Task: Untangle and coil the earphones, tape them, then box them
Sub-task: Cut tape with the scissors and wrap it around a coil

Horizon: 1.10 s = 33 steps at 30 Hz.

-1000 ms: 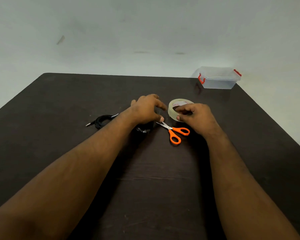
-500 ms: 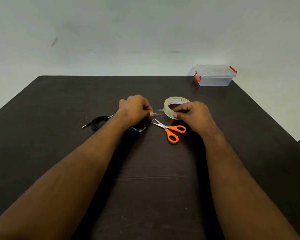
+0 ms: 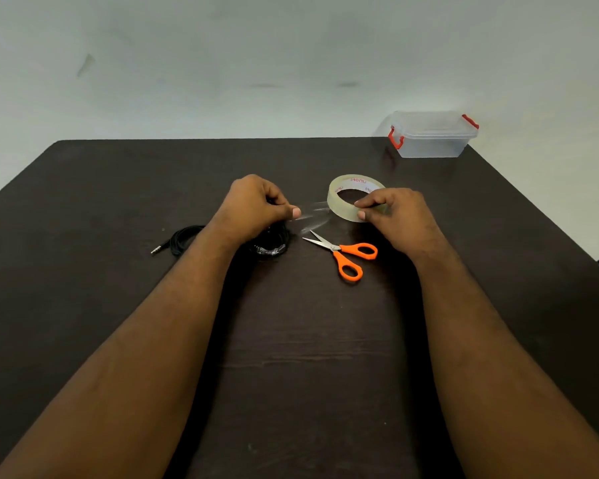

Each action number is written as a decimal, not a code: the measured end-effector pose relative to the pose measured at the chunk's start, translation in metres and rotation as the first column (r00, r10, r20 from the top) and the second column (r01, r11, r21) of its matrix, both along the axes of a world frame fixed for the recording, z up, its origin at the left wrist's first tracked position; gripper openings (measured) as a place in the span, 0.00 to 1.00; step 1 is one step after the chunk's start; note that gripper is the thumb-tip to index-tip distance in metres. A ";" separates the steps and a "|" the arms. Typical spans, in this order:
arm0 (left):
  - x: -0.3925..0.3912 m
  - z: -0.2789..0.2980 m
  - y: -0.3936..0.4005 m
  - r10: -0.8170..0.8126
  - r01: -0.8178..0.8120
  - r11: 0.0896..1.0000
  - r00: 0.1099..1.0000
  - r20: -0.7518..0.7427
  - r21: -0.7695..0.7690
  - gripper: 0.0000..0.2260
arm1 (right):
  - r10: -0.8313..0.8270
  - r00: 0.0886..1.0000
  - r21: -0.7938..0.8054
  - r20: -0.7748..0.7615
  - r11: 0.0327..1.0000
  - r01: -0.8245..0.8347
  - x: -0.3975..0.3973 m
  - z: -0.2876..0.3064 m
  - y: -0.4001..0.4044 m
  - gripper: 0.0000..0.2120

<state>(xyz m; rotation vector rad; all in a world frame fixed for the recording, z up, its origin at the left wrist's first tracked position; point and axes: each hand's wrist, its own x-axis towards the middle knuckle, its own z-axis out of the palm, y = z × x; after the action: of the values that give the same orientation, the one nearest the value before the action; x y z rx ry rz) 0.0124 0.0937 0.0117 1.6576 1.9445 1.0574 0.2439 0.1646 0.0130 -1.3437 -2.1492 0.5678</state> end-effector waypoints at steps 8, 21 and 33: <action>0.002 -0.004 0.001 0.018 -0.018 1.000 1.000 -0.014 0.006 0.20 | -0.053 0.996 -0.012 0.067 0.998 0.054 0.001 0.003 0.000 0.10; -0.008 -0.011 -0.007 -0.036 0.034 0.999 0.987 0.156 0.012 0.20 | 0.071 0.995 -0.013 -0.067 0.997 -0.072 0.012 0.015 -0.011 0.19; -0.007 -0.003 -0.010 -0.070 0.099 0.993 0.923 0.378 -0.059 0.18 | 0.219 0.876 -0.324 0.430 0.943 -0.077 -0.010 0.044 -0.037 0.10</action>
<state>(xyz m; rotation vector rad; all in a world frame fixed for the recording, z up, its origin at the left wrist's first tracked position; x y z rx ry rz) 0.0051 0.0841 0.0083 1.3640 1.6285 1.1532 0.2342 0.1272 0.0568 -1.6102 -2.6555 0.7135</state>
